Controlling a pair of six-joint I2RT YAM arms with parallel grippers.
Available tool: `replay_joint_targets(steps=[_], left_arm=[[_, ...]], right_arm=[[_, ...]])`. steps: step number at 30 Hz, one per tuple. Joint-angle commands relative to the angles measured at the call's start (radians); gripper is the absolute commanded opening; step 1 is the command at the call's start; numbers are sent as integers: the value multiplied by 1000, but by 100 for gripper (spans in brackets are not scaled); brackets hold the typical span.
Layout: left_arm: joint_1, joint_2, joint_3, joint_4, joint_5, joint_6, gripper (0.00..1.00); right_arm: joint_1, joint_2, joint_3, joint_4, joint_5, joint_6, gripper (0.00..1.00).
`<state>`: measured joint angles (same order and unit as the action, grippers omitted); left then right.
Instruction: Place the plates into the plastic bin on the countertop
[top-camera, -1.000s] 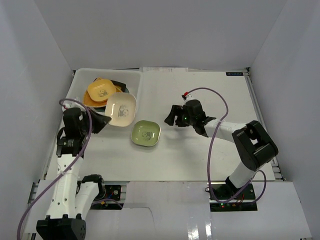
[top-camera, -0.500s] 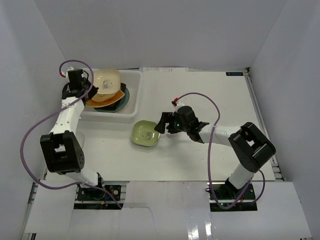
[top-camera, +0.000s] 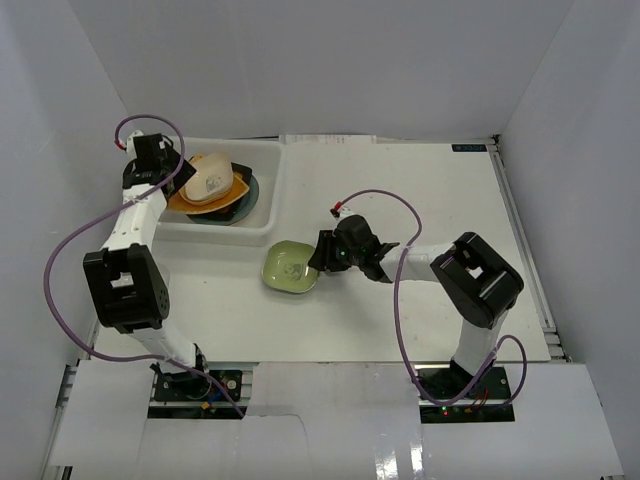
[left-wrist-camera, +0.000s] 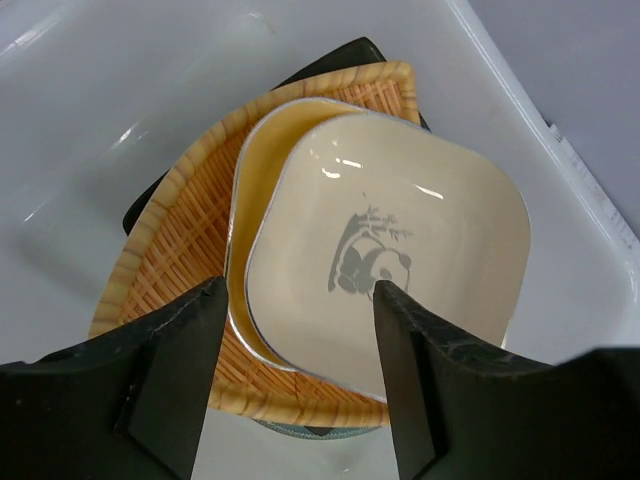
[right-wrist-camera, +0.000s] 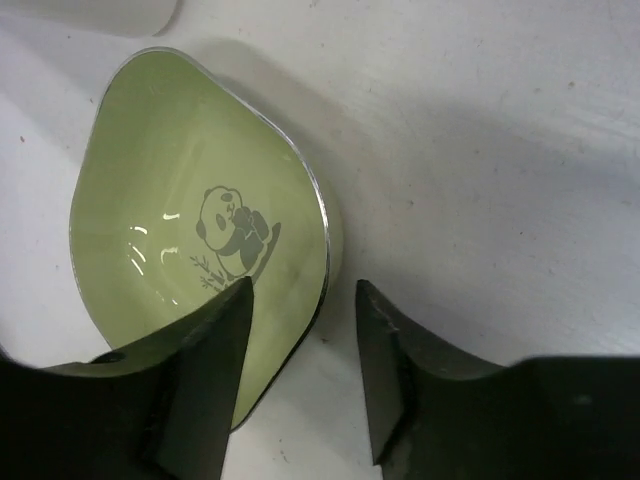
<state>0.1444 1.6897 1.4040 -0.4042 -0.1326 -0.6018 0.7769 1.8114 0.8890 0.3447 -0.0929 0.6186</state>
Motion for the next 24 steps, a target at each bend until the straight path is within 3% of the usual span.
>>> replay_joint_targets(steps=[1,2,5,6,9,15,19,22,24], left_arm=[[4,-106,-16,39,53,2,71],[4,-131,-54,48,60,-1,72],[4,-267,-135,105,160,-22,77],[3,-353,-207,125,204,-30,78],[-6,-540,-362,214,339,-43,84],[-12,-830,-554,177,458,25,86],[-58,-947,-591,88,514,74,86],[-89,-961,-562,119,591,42,89],[-121,-952,-456,122,597,42,90]], right_arm=[[2,2,42,22,33,15,47],[2,0,45,22,35,15,33],[1,-35,38,19,74,15,11],[1,-52,19,17,87,13,8],[-4,-156,-24,10,159,-26,8],[-7,-346,-13,-82,170,-103,8],[-7,-370,134,-159,191,-170,8],[-7,-250,365,-208,206,-221,8],[-7,-128,552,-243,209,-237,8]])
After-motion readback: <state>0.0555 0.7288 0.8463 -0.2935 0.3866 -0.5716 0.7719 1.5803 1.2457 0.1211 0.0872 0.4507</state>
